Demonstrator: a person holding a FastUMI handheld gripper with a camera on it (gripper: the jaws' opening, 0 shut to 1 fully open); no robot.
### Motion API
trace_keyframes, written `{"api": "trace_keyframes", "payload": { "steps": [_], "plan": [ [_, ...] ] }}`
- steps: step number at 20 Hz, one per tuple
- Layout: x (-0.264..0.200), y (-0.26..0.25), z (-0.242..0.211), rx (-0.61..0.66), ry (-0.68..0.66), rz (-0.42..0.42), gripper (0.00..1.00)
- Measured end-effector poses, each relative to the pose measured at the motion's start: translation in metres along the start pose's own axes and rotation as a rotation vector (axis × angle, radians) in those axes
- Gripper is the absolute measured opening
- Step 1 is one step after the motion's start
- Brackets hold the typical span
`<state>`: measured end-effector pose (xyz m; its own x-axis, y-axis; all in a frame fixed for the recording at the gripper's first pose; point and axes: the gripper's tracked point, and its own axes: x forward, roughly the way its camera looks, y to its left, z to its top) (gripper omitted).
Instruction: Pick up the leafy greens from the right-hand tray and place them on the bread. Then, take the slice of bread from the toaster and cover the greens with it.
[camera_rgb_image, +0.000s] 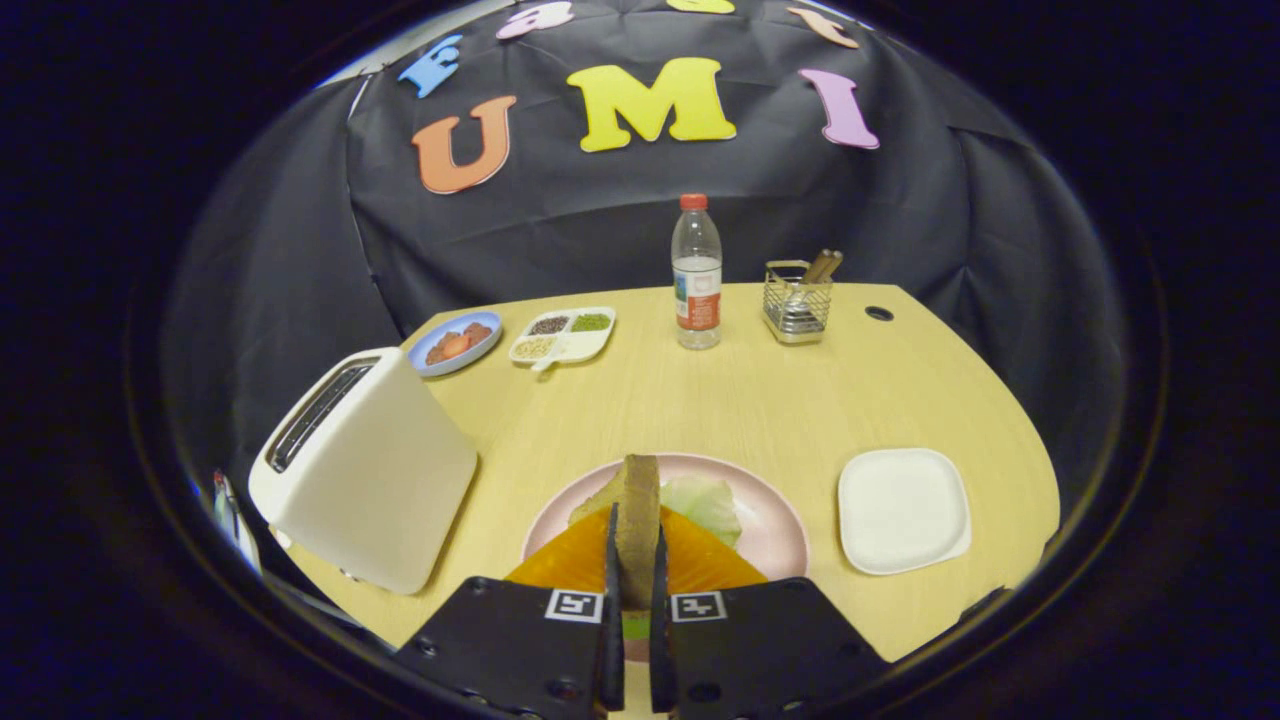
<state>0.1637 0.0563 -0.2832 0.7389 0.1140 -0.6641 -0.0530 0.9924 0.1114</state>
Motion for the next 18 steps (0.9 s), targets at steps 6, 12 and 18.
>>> {"api": "trace_keyframes", "payload": {
  "steps": [6, 12, 18],
  "plan": [
    [0.016, -0.02, -0.015, 0.007, -0.006, 0.002, 0.16],
    [0.024, -0.031, -0.029, -0.055, -0.027, -0.033, 0.36],
    [-0.002, -0.036, -0.024, -0.081, -0.085, -0.12, 0.67]
  ]
}}
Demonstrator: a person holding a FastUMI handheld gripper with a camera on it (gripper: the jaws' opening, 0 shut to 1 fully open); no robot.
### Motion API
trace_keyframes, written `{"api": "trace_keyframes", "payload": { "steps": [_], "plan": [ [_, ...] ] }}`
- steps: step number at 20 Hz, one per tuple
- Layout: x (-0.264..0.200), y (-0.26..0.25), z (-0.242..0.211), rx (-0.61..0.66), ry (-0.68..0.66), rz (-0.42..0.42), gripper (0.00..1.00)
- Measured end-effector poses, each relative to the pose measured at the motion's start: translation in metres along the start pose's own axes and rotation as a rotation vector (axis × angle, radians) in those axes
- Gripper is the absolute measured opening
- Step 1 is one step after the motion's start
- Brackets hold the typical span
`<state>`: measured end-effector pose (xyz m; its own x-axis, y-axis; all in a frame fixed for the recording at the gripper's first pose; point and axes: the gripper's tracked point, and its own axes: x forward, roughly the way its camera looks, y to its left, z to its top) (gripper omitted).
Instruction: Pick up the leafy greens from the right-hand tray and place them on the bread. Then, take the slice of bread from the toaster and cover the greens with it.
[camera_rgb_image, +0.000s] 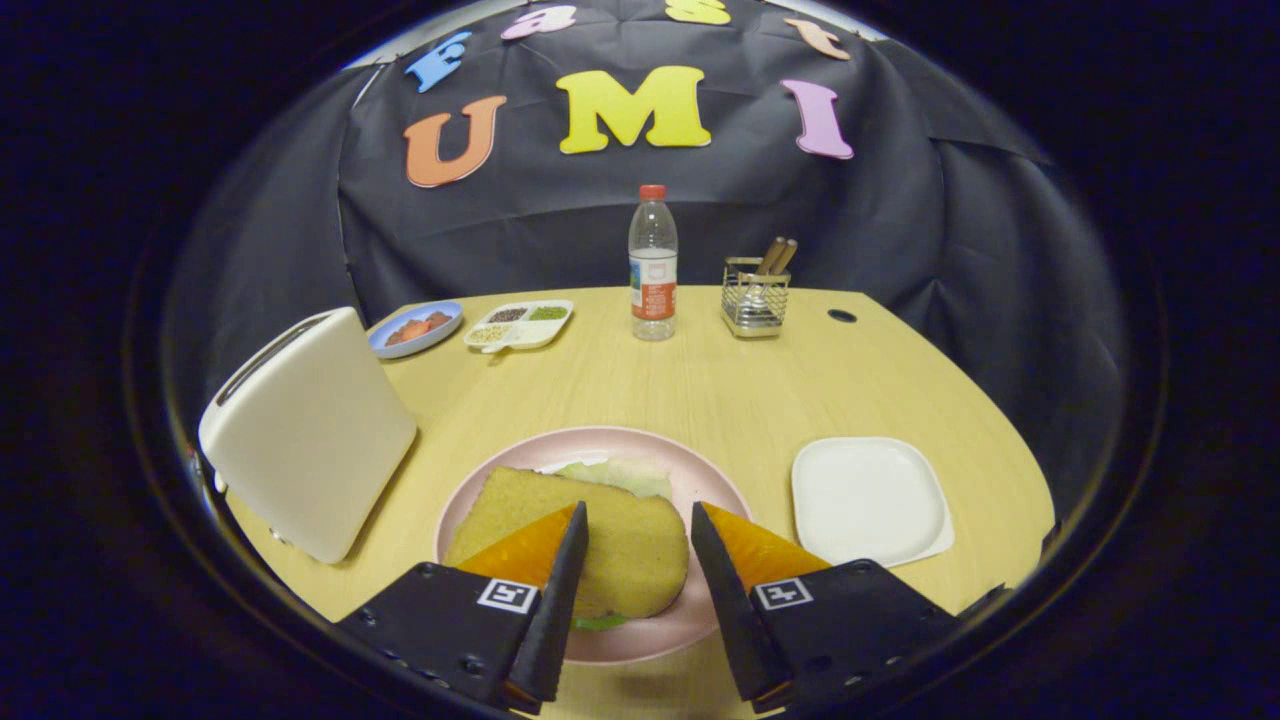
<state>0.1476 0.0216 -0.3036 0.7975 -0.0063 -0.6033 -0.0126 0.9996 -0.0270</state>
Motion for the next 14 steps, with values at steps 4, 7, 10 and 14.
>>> {"api": "trace_keyframes", "payload": {
  "steps": [4, 7, 10, 14],
  "plan": [
    [-0.032, -0.006, 0.012, -0.023, -0.086, -0.068, 0.78],
    [-0.064, 0.002, 0.021, -0.022, -0.149, -0.064, 0.89],
    [-0.102, 0.004, 0.033, -0.021, -0.217, -0.072, 0.94],
    [-0.162, 0.002, 0.052, -0.036, -0.358, -0.112, 0.96]
  ]
}}
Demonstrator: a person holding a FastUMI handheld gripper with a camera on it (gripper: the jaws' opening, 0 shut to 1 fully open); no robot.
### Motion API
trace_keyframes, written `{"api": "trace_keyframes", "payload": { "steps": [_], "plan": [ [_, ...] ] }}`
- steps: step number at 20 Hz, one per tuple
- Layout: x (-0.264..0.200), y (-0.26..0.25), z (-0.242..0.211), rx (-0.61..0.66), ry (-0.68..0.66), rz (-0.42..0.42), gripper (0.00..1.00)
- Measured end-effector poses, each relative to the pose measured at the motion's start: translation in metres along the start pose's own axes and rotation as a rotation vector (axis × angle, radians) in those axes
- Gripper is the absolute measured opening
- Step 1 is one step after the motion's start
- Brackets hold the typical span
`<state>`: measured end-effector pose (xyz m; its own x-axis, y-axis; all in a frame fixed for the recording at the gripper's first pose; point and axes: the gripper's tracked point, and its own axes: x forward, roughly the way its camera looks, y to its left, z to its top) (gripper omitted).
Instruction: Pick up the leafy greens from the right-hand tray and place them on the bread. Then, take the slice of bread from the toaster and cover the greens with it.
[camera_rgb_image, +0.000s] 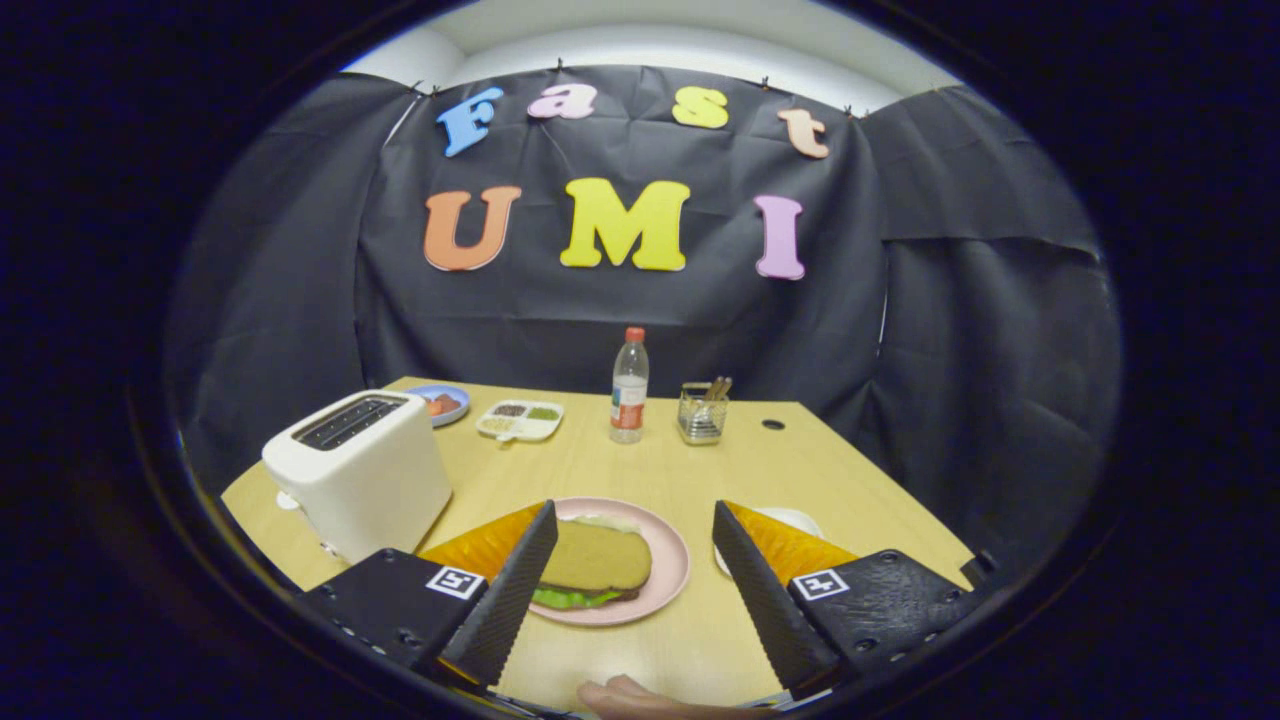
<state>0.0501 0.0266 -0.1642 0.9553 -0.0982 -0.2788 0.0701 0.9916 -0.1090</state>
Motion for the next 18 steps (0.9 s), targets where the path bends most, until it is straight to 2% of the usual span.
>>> {"api": "trace_keyframes", "payload": {
  "steps": [4, 11, 14, 18],
  "plan": [
    [-0.057, -0.001, 0.032, 0.02, -0.128, 0.002, 0.96],
    [-0.14, 0.006, 0.055, -0.014, -0.27, 0.012, 0.95],
    [-0.163, 0.007, 0.058, 0.013, -0.311, 0.005, 0.95],
    [-0.171, 0.0, 0.052, 0.034, -0.325, -0.006, 0.95]
  ]
}}
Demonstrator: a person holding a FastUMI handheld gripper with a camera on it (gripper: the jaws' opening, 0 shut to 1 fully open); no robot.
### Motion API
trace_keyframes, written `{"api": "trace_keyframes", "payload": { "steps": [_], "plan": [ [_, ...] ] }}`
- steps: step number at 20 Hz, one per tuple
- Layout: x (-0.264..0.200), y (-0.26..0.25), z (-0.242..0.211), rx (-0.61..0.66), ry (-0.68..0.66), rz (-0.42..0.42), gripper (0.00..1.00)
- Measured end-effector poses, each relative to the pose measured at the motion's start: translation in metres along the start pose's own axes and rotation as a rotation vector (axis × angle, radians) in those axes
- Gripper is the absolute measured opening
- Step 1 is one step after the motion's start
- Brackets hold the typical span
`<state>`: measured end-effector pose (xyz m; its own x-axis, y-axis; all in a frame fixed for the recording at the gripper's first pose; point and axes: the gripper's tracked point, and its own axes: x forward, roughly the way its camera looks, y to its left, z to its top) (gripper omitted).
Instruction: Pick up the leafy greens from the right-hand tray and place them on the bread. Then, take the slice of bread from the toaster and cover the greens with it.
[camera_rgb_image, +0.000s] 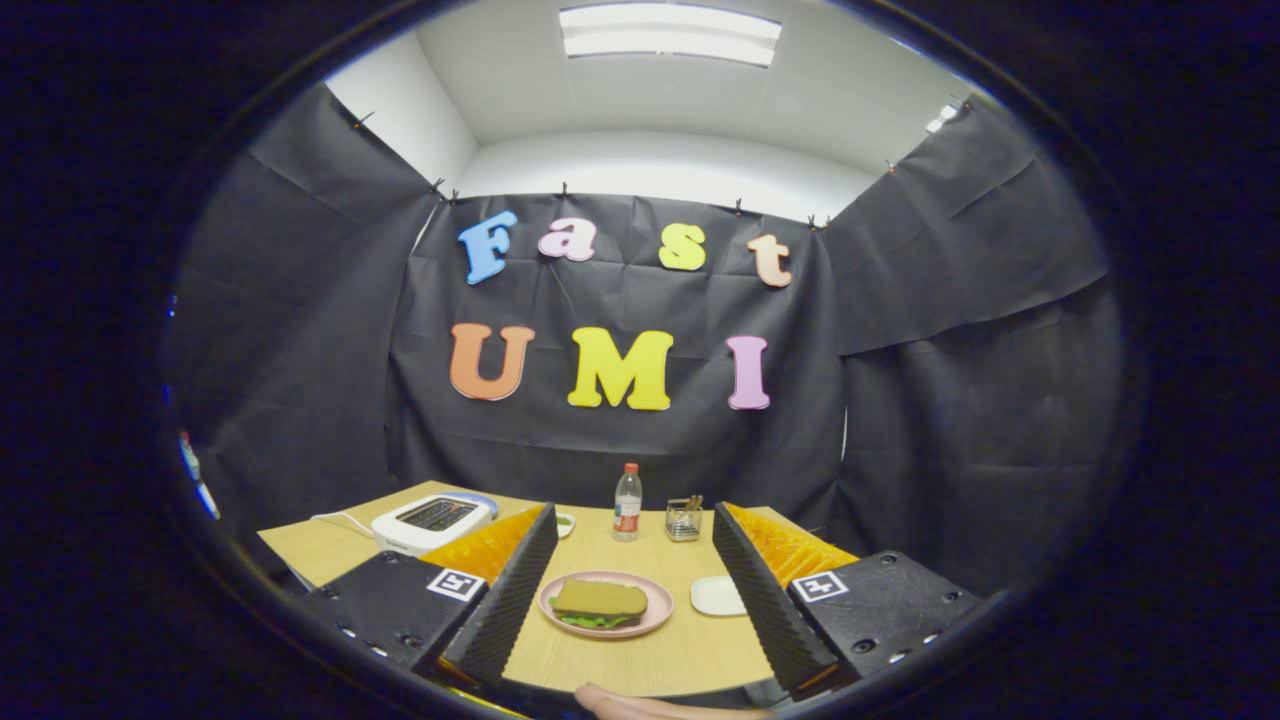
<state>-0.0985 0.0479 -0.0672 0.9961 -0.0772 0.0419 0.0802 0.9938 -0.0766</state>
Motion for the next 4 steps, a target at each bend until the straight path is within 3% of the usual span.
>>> {"api": "trace_keyframes", "payload": {
  "steps": [4],
  "plan": [
    [0.0024, -0.0055, -0.0083, 0.023, 0.019, 0.0, 0.95]
  ]
}}
